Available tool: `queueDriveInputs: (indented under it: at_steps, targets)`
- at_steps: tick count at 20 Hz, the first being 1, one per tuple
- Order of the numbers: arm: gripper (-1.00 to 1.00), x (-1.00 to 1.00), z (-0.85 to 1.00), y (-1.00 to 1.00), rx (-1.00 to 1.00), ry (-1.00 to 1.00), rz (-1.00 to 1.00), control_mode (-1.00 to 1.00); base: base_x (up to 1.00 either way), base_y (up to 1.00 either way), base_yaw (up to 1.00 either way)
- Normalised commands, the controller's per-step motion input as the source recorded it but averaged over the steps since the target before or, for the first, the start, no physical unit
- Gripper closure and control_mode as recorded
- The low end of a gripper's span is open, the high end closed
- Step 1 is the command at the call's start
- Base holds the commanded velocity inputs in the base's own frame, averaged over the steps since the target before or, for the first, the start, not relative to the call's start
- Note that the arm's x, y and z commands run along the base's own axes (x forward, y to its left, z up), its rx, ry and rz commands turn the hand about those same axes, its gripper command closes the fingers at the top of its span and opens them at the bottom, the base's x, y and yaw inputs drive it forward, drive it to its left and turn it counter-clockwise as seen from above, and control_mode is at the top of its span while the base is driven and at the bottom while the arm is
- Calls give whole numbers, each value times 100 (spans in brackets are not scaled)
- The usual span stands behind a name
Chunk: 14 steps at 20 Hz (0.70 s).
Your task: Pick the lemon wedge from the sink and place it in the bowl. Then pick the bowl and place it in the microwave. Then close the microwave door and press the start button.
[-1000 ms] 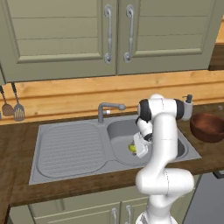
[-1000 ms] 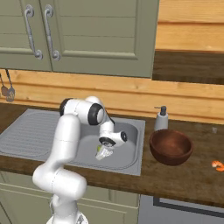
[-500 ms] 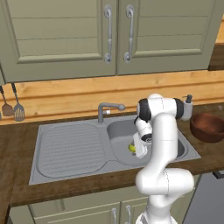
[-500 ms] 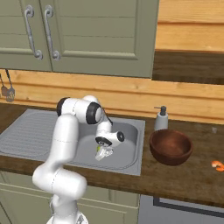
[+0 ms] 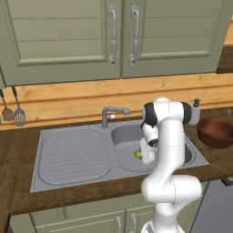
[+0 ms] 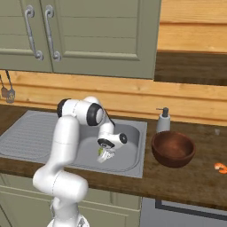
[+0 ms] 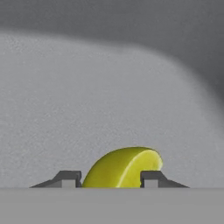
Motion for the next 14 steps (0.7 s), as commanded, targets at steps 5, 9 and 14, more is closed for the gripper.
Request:
queueDriveInputs:
  at_steps: [5, 9, 14]
  targets:
    - [100, -13, 33, -20, 0, 0, 2, -100, 0, 0, 0]
    - [100, -67, 99, -5, -17, -2, 3, -100, 0, 0, 0]
    - [100, -75, 100, 0, -23, -3, 0, -100, 0, 0, 0]
